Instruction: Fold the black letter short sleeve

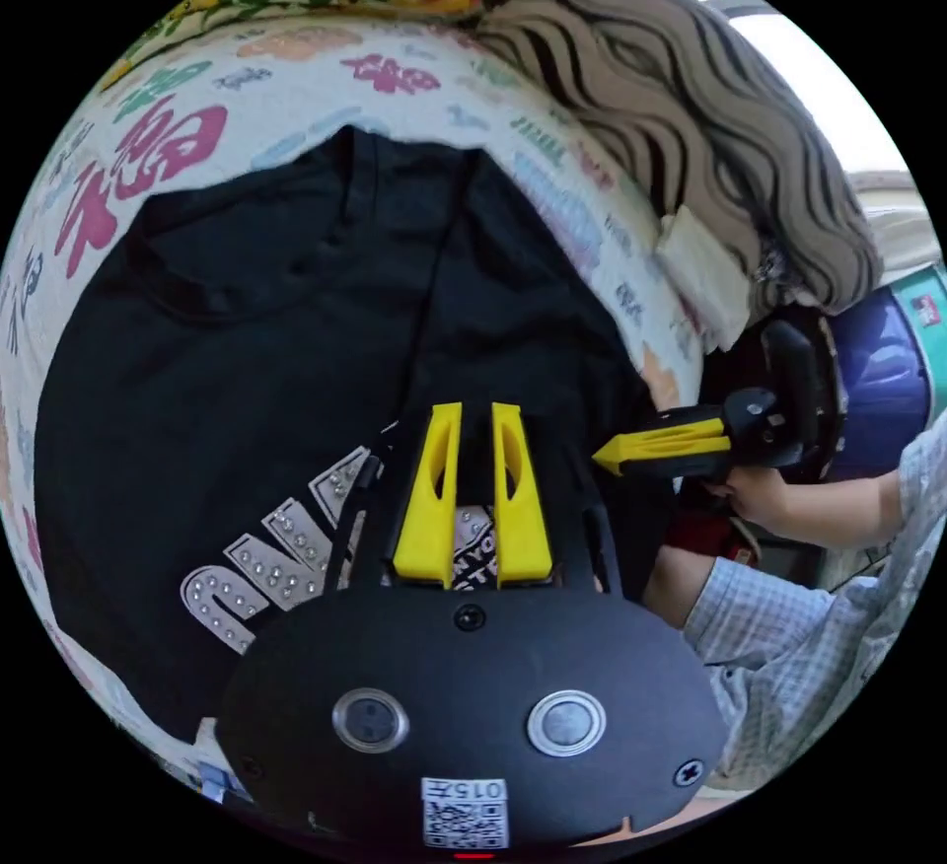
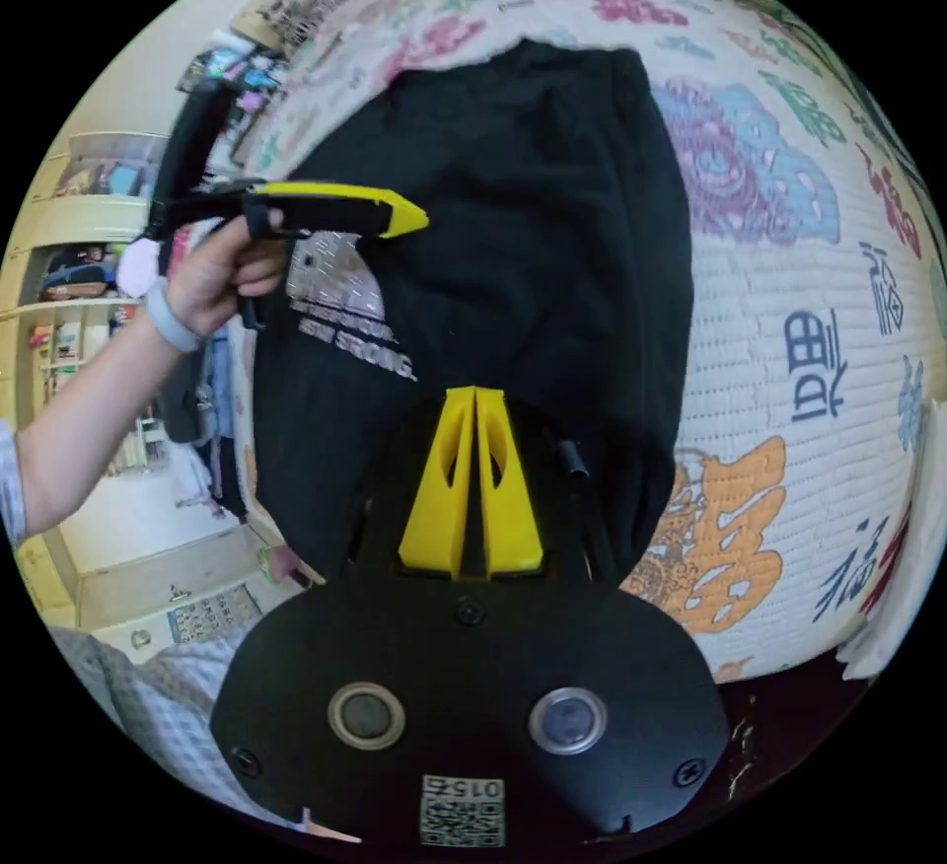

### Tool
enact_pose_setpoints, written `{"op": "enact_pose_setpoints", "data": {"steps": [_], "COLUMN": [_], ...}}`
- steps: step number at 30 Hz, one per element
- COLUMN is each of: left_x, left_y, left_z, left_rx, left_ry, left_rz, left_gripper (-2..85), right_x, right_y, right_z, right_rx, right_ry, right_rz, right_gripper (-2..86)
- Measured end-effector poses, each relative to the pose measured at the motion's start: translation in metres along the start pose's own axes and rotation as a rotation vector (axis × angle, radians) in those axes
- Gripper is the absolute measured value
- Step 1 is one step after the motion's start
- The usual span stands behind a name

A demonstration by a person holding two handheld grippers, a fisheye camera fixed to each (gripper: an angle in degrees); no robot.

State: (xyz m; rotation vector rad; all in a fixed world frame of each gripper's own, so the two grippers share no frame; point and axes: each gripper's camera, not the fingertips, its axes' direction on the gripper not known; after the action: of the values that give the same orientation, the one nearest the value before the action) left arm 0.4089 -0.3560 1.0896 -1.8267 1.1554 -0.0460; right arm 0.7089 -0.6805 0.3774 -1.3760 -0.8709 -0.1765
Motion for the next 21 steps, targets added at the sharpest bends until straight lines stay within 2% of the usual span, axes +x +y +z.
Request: {"op": "enact_pose_setpoints", "data": {"steps": [2, 3, 5, 6, 7, 9, 13, 18, 21], "left_x": [-0.006, -0.006, 0.002, 0.007, 0.008, 0.012, 0.020, 0.020, 0.009], "left_y": [0.003, 0.001, -0.002, -0.003, -0.005, -0.022, -0.063, -0.107, -0.107], "left_z": [-0.002, -0.006, -0.014, -0.023, -0.029, -0.046, -0.048, -0.004, 0.002], "left_rx": [-0.001, -0.056, -0.111, -0.069, -0.040, 0.062, 0.125, -0.068, -0.111], "left_ry": [-0.001, -0.027, -0.171, -0.213, -0.197, -0.034, -0.005, -0.105, -0.134], "left_rz": [0.006, -0.004, 0.041, 0.062, 0.070, 0.111, 0.150, 0.140, 0.109], "left_gripper": [1.1, 0.9, 0.9, 1.2, 1.4, 2.7, 2.8, -0.4, -0.5], "right_x": [0.000, 0.001, 0.002, 0.001, 0.000, 0.000, -0.003, -0.020, -0.026], "right_y": [0.002, 0.002, 0.002, 0.002, 0.000, -0.006, -0.039, -0.064, -0.066], "right_z": [0.006, 0.008, 0.006, 0.000, -0.009, -0.023, -0.029, 0.000, 0.010], "right_rx": [0.025, -0.001, -0.021, 0.016, 0.070, 0.163, 0.221, 0.112, 0.126], "right_ry": [-0.037, -0.082, -0.120, -0.113, -0.100, -0.079, 0.033, 0.082, 0.054], "right_rz": [0.028, 0.072, 0.111, 0.120, 0.126, 0.145, 0.158, 0.107, 0.108], "right_gripper": [-0.7, -0.7, -0.7, -0.6, -0.6, -0.6, -0.6, -0.6, -0.6]}}
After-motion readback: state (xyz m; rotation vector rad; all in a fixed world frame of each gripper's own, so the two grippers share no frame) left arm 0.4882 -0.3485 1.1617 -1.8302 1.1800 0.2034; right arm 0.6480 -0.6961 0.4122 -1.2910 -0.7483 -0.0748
